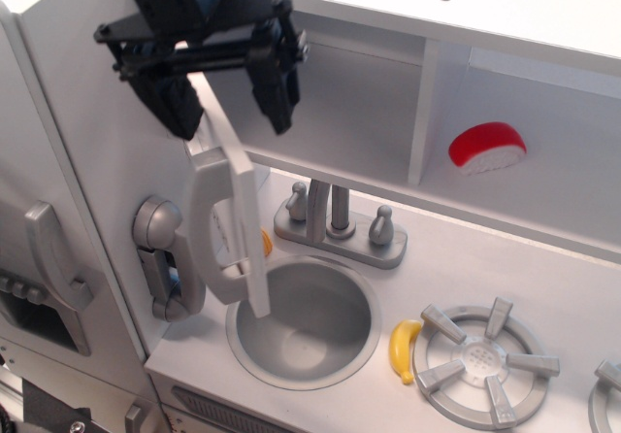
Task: Close microwave
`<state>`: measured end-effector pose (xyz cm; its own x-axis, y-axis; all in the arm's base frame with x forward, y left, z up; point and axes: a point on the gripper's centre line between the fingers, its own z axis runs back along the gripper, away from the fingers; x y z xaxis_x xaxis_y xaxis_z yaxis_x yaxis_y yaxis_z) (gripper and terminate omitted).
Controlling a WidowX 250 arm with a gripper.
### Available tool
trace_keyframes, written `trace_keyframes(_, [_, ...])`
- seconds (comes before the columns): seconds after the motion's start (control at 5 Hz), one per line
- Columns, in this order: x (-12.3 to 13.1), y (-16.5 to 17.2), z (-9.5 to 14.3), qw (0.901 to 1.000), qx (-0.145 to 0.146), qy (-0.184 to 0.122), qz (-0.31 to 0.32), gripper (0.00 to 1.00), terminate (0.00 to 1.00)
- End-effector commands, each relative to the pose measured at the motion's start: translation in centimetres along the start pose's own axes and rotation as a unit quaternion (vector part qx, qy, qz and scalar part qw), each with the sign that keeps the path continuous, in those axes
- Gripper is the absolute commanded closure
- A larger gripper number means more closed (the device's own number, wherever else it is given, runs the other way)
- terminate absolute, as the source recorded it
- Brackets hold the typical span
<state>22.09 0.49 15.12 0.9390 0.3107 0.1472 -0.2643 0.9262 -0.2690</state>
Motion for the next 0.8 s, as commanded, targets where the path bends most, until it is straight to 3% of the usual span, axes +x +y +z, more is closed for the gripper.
trace_keyframes(0.0, [-1.8,2.0,5.8,0.9974,0.011,0.006,-0.071,0.0,0.0])
trace_keyframes(0.2, [-2.7,5.2,4.8,0.9921,0.08,0.023,-0.094,0.0,0.0])
trace_keyframes(0.4, [-2.1,8.3,3.5,0.9897,0.117,0.029,-0.077,0.0,0.0])
trace_keyframes(0.6, [-1.4,10.3,1.1,0.987,0.146,0.007,-0.068,0.0,0.0])
